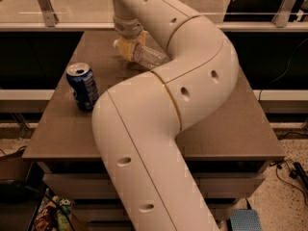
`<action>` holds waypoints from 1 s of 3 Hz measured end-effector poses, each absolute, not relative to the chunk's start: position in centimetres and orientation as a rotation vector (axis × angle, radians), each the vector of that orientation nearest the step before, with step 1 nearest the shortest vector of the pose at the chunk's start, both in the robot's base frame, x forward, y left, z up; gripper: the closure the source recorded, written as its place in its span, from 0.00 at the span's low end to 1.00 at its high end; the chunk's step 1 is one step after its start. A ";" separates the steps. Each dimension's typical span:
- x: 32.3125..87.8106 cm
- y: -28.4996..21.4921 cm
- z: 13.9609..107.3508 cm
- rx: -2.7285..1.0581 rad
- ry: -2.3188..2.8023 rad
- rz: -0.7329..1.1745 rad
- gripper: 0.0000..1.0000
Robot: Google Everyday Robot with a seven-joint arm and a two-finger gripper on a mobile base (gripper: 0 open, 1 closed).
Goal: Knock water bottle over
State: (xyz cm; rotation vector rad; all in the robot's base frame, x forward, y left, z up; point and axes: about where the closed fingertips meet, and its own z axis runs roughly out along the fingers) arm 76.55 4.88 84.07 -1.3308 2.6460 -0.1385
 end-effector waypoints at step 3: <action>77.5 5.8 82.9 -1.390 2.641 -0.150 0.82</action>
Offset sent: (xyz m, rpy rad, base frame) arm 0.0159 0.0080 0.0021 -0.0426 0.0610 0.0502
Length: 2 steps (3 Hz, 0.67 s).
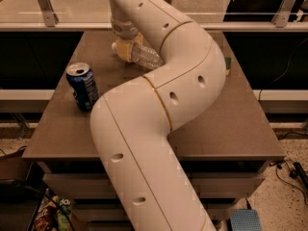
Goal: Knock water bottle over
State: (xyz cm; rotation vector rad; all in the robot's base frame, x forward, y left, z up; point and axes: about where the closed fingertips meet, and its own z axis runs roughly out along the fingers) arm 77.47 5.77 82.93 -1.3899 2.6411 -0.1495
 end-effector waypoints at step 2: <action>77.6 5.8 82.8 -1.389 2.638 -0.149 0.35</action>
Offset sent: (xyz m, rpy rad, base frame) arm 0.0015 0.0007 -0.0013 0.0016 -0.0031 0.0005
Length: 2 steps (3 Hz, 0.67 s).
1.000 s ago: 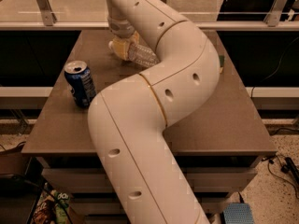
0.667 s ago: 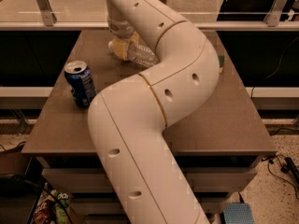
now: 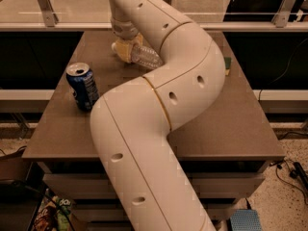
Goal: Knock water bottle over
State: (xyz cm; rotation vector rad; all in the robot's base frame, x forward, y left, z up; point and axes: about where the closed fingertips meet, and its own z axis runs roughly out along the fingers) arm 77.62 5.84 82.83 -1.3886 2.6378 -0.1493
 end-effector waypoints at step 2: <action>78.2 6.1 82.2 -1.385 2.628 -0.149 0.00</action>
Offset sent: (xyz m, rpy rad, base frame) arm 0.0027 0.0013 -0.0031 0.0027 -0.0051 0.0008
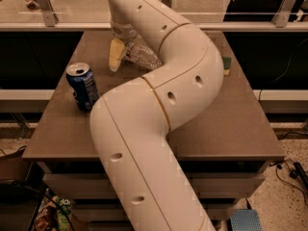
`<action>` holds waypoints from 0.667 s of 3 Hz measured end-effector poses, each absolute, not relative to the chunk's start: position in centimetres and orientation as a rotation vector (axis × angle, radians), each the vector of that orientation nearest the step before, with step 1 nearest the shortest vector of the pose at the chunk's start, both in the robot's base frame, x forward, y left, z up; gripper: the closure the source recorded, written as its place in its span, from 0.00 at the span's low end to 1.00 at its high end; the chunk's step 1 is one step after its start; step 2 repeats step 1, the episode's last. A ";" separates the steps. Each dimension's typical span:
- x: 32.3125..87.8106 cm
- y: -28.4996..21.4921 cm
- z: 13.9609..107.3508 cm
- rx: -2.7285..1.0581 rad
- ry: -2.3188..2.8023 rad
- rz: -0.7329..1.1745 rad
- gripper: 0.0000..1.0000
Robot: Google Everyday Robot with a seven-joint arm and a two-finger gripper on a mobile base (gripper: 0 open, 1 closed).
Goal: Knock water bottle over
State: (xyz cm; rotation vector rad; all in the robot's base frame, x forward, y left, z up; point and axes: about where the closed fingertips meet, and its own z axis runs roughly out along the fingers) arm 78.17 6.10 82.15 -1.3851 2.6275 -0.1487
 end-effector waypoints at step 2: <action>78.2 6.1 82.1 -1.385 2.627 -0.149 0.00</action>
Offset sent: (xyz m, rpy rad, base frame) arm 0.0000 0.0000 0.0000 0.0000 0.0000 0.0000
